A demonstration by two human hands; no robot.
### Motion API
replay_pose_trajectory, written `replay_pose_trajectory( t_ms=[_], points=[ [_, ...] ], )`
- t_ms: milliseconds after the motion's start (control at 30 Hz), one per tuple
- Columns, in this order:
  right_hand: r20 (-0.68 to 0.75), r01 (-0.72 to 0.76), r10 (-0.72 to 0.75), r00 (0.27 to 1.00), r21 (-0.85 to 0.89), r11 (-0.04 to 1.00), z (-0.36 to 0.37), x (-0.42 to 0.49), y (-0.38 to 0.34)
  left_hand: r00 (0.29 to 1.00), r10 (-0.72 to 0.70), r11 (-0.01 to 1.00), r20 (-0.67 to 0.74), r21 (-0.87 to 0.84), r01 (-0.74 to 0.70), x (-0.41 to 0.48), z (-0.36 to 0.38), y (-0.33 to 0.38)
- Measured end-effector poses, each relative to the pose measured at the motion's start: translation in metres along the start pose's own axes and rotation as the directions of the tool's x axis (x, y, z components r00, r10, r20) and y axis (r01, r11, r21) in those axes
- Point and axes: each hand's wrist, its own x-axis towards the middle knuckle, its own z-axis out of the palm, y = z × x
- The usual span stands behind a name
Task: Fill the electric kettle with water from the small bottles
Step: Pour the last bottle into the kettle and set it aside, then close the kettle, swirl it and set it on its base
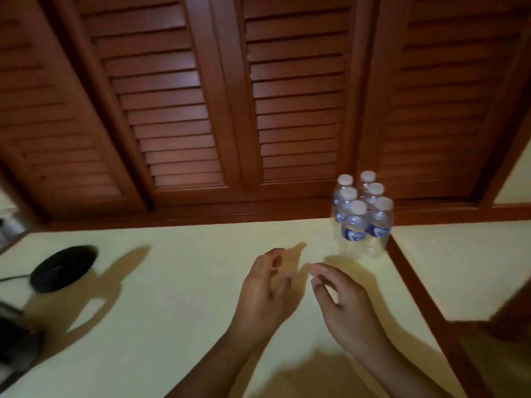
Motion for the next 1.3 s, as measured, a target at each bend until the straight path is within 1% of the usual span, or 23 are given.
replay_pose_trajectory(
  t_ms=[67,133,300,400,500,567,667,733,833,933,1033,1133,1200,1300],
  points=[
    [0.074,0.038,-0.042,0.996,0.054,0.998,0.027,-0.005,-0.019,0.998,-0.028,0.999,-0.057,0.016,0.029,-0.024,-0.036,-0.008],
    [0.159,0.069,-0.087,0.983,0.113,0.991,0.055,-0.011,-0.042,0.988,-0.055,0.997,-0.144,0.047,0.063,-0.050,-0.073,-0.013],
    [0.373,0.133,-0.220,0.901,0.245,0.960,0.127,-0.027,-0.102,0.933,-0.101,0.980,-0.346,0.125,0.153,-0.114,-0.163,-0.025],
    [0.451,0.154,-0.281,0.847,0.299,0.942,0.169,-0.035,-0.139,0.894,-0.127,0.963,-0.430,0.161,0.215,-0.148,-0.215,-0.027],
    [0.484,0.161,-0.325,0.813,0.350,0.923,0.207,-0.044,-0.176,0.855,-0.105,0.946,-0.508,0.215,0.244,-0.182,-0.267,-0.029],
    [0.461,0.170,-0.345,0.818,0.380,0.909,0.229,-0.050,-0.199,0.830,-0.081,0.935,-0.552,0.247,0.255,-0.204,-0.299,-0.032],
    [0.387,0.164,-0.338,0.858,0.417,0.894,0.257,-0.059,-0.229,0.795,-0.040,0.929,-0.606,0.270,0.252,-0.228,-0.344,-0.045],
    [0.320,0.168,-0.323,0.891,0.429,0.888,0.275,-0.066,-0.247,0.789,-0.009,0.926,-0.615,0.293,0.239,-0.236,-0.376,-0.060],
    [0.232,0.173,-0.295,0.927,0.433,0.885,0.304,-0.077,-0.272,0.803,0.010,0.923,-0.596,0.314,0.221,-0.238,-0.422,-0.091],
    [0.130,0.173,-0.239,0.962,0.385,0.907,0.338,-0.089,-0.297,0.840,-0.006,0.941,-0.543,0.280,0.188,-0.231,-0.463,-0.130],
    [0.001,0.144,-0.154,0.988,0.344,0.928,0.371,-0.099,-0.318,0.894,0.000,0.966,-0.448,0.232,0.116,-0.217,-0.494,-0.167],
    [-0.148,0.121,-0.072,0.986,0.355,0.927,0.392,-0.105,-0.333,0.942,-0.011,0.987,-0.336,0.150,0.065,-0.200,-0.512,-0.188],
    [-0.209,0.090,-0.017,0.978,0.343,0.935,0.398,-0.106,-0.344,0.961,-0.003,0.995,-0.278,0.094,0.030,-0.191,-0.519,-0.195],
    [-0.282,0.107,-0.036,0.959,0.241,0.965,0.403,-0.107,-0.351,0.976,0.029,0.999,-0.215,0.044,-0.020,-0.184,-0.526,-0.203]
  ],
)
